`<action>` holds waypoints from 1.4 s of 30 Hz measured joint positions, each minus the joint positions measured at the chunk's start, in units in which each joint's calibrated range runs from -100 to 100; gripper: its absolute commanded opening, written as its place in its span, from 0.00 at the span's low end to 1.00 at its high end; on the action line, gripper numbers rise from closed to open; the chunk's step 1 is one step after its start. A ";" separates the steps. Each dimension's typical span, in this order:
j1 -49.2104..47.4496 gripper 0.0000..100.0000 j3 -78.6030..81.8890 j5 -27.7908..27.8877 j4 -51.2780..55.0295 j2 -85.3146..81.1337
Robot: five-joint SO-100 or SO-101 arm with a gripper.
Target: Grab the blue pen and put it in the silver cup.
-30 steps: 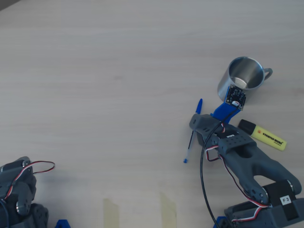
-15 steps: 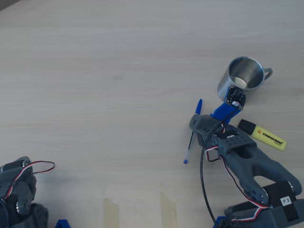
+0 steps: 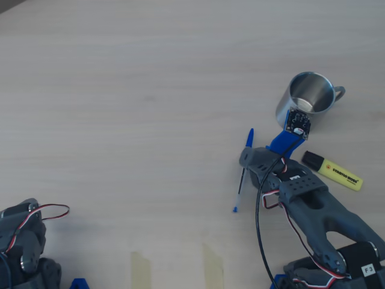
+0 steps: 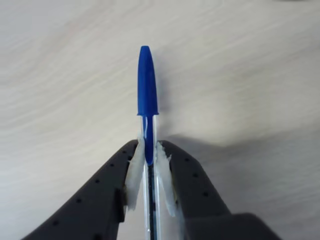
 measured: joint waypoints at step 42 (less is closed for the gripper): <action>-6.69 0.02 0.09 2.05 -2.27 -32.26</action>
